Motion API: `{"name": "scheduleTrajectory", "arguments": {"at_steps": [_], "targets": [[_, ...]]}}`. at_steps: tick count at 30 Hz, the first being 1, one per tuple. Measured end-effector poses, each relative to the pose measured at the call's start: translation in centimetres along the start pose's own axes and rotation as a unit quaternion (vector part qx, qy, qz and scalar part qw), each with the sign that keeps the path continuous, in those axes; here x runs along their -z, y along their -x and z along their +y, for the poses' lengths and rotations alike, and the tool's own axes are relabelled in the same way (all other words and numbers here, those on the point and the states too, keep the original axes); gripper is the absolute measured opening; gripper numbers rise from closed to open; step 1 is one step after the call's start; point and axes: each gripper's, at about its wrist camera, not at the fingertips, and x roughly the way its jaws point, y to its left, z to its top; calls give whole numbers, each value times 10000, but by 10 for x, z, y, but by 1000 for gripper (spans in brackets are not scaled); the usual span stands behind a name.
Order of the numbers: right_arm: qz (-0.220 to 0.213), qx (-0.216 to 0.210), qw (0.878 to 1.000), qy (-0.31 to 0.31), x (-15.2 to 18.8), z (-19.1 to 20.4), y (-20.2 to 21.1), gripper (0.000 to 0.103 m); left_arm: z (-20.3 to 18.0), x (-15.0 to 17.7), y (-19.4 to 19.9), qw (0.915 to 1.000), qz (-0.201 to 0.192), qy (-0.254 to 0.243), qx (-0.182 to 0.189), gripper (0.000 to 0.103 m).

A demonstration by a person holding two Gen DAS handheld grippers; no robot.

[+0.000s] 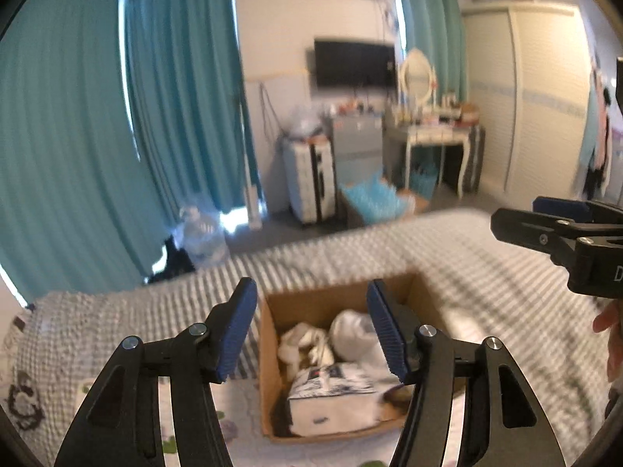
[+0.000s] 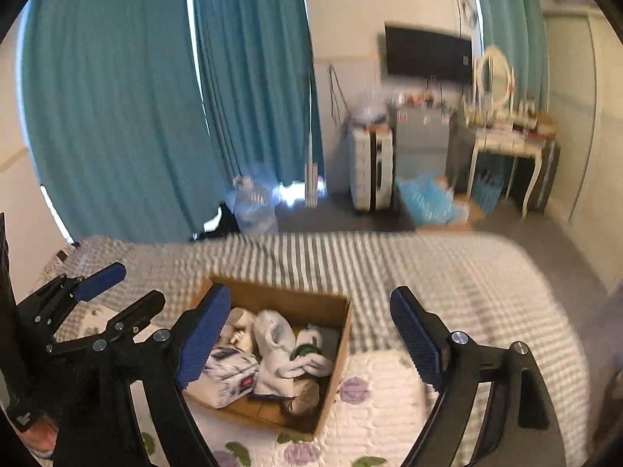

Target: Organize soft objects

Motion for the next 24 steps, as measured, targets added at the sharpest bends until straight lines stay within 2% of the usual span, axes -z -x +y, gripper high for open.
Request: {"name": "scheduleTrajectory", "arguments": {"at_steps": [2, 3, 4, 5, 8, 10, 12, 15, 18, 21, 24], "targets": [[-340, 24, 9994, 67, -16, 7, 54, 89, -2, -21, 49, 9992, -347, 81, -168, 61], [-487, 13, 9988, 77, -22, 9, 74, 90, -3, -29, 70, 9983, -511, 112, -248, 65], [-718, -39, 9974, 64, -29, 12, 103, 91, -4, -36, 94, 9971, -689, 141, -300, 78], [-862, -73, 9962, 52, -31, 15, 122, 95, -4, -43, 125, 9943, -995, 191, -338, 84], [-1297, -81, 9915, 55, -38, 26, 188, 101, -8, -52, 202, 9853, -1665, 136, -366, 86], [-1480, -67, 9889, 117, -36, 37, 225, 102, -8, -53, 234, 9823, -1834, 120, -354, 87], [-1655, -60, 9861, 138, -30, 46, 255, 102, -8, -48, 266, 9784, -2005, 103, -497, 87], [-1969, -5, 9803, 171, -14, 56, 294, 103, -5, -35, 284, 9731, -2154, 133, -808, 87], [-2205, -56, 9749, 300, 10, 69, 316, 103, -3, -16, 292, 9753, -2038, 187, -829, 87], [-2173, -168, 9756, 272, 34, 75, 316, 103, 1, 2, 289, 9752, -2034, 241, -840, 87], [-2083, -220, 9775, 234, 56, 75, 296, 103, -2, 16, 283, 9720, -2089, 75, -1077, 87]]}}
